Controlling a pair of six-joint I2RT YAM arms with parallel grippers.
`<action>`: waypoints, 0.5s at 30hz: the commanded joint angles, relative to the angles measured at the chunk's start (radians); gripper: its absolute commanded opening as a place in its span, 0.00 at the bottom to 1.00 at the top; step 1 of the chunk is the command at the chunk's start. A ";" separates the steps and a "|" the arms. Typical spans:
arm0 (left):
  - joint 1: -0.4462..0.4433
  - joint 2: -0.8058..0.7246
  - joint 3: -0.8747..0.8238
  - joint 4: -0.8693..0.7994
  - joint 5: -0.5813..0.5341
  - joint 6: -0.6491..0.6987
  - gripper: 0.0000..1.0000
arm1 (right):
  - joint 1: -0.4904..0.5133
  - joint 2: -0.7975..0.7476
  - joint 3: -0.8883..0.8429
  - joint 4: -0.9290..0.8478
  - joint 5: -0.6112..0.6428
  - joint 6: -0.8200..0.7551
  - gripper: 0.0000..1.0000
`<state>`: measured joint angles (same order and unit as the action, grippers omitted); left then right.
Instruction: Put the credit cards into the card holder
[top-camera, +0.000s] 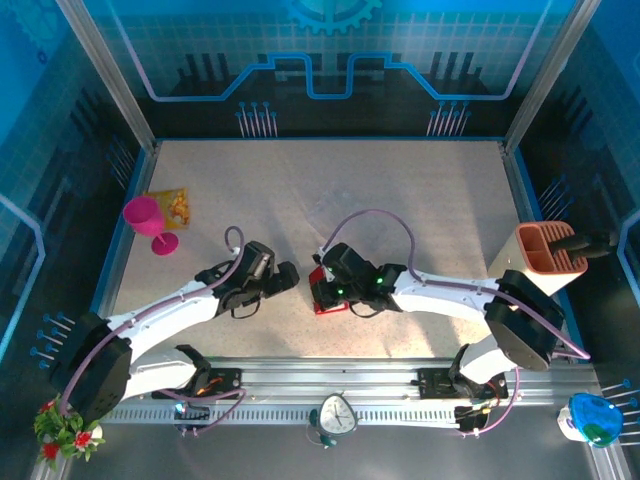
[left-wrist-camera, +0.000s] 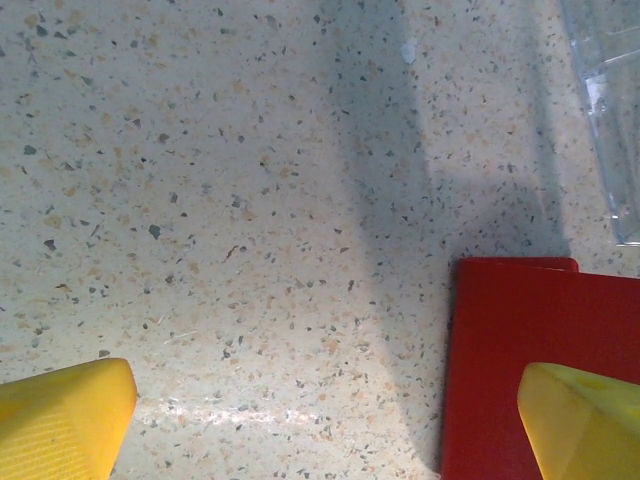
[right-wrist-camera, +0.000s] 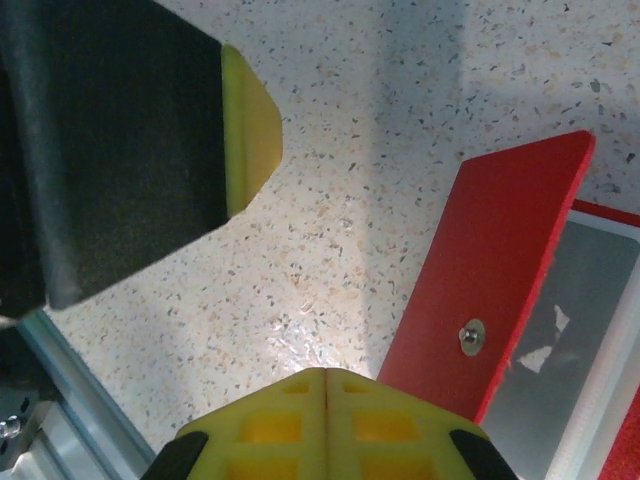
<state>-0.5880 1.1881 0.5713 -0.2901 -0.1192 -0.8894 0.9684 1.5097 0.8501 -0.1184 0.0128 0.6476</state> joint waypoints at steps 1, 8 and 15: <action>0.009 0.028 0.011 0.000 0.002 0.025 0.99 | -0.007 0.041 0.006 -0.008 0.030 -0.013 0.00; 0.007 0.089 0.068 -0.014 0.038 0.095 0.99 | -0.062 0.027 -0.108 0.051 0.051 0.012 0.00; -0.014 0.178 0.141 -0.019 0.061 0.146 0.99 | -0.105 0.058 -0.200 0.151 0.005 0.051 0.00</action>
<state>-0.5907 1.3361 0.6689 -0.2913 -0.0834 -0.7918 0.8745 1.5444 0.6788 -0.0189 0.0265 0.6720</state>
